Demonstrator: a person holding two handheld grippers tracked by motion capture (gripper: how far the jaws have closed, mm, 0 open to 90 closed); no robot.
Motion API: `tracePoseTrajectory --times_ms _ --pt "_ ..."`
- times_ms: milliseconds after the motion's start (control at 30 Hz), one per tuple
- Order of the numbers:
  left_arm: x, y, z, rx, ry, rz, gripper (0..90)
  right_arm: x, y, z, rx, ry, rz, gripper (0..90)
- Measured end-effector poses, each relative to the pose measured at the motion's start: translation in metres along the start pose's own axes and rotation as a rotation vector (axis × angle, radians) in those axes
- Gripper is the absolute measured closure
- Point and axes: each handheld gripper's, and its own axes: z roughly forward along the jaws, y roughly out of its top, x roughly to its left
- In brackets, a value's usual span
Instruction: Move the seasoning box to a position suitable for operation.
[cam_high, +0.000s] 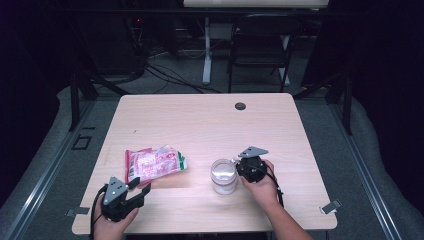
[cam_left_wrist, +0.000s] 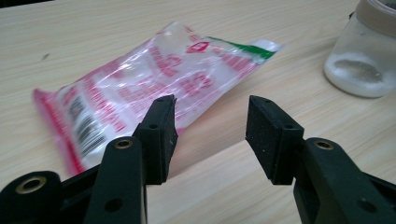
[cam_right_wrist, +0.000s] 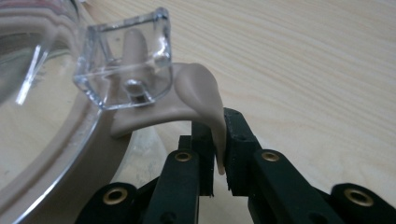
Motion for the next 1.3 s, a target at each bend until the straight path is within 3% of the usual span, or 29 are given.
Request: tracePoseTrajectory --times_ms 133,267,400,567,667,800,933,1100,1300 --pt "-0.011 0.008 0.016 0.005 -0.063 0.024 52.7 0.007 -0.007 -0.006 0.004 0.005 0.055 84.3" --pt "-0.026 0.014 0.03 0.029 -0.125 0.071 55.0 0.011 -0.015 -0.011 0.012 -0.024 0.075 84.3" --pt "-0.042 0.018 0.041 0.052 -0.186 0.123 59.3 0.011 -0.026 -0.018 0.014 -0.039 0.136 84.0" --pt "-0.062 0.022 0.053 0.077 -0.256 0.183 61.3 0.017 -0.032 -0.024 0.001 -0.05 0.163 82.5" --pt "-0.068 0.024 0.055 0.073 -0.282 0.187 63.2 0.02 -0.034 -0.027 -0.005 -0.05 0.177 81.8" --pt "-0.077 0.027 0.057 0.082 -0.323 0.203 68.5 0.026 -0.036 -0.036 0.005 -0.039 0.162 79.6" --pt "-0.087 0.031 0.058 0.091 -0.384 0.195 78.9 0.035 -0.042 -0.046 0.045 -0.018 0.106 74.9" --pt "-0.098 0.033 0.059 0.116 -0.397 0.232 89.1 0.043 -0.046 -0.058 0.038 -0.005 0.083 75.0" --pt "-0.101 0.033 0.061 0.127 -0.408 0.233 90.0 0.047 -0.045 -0.067 0.045 0.013 0.065 73.8"
